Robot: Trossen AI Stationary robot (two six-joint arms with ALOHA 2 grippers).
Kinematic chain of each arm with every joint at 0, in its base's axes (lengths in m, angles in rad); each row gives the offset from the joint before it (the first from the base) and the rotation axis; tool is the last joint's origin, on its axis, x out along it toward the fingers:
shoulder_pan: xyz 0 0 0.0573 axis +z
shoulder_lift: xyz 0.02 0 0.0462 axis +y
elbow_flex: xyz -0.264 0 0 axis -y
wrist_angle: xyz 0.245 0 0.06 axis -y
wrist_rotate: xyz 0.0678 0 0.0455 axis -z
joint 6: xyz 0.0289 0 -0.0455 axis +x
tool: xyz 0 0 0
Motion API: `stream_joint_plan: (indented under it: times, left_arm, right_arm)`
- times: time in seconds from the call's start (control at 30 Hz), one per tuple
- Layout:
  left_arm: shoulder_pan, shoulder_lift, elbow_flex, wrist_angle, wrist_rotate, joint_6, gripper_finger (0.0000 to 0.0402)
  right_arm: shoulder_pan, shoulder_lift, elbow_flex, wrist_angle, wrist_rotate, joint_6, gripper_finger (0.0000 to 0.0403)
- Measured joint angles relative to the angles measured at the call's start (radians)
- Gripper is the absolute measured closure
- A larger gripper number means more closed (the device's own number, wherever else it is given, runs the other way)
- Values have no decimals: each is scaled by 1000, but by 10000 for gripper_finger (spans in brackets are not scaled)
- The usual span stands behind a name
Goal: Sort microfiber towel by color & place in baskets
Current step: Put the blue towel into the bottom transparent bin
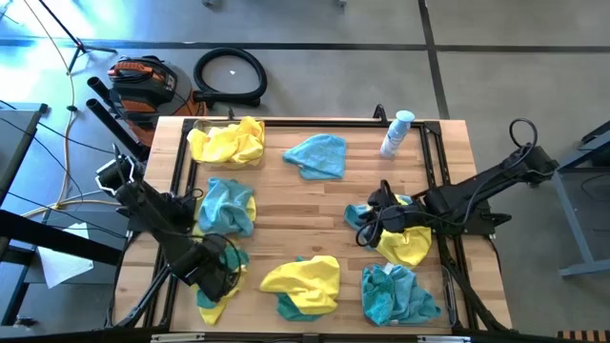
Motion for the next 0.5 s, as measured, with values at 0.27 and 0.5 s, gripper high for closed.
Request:
stream_joint_plan:
  times: [0.27, 0.5]
  left_arm:
    - [-16, 0, -147, 132, -4, -61, 225]
    - [-13, -2, -186, 211, -5, -77, 325]
  right_arm:
    - [14, 0, 0, 0, 6, 3, 284]
    - [14, 1, 0, -1, 7, -6, 284]
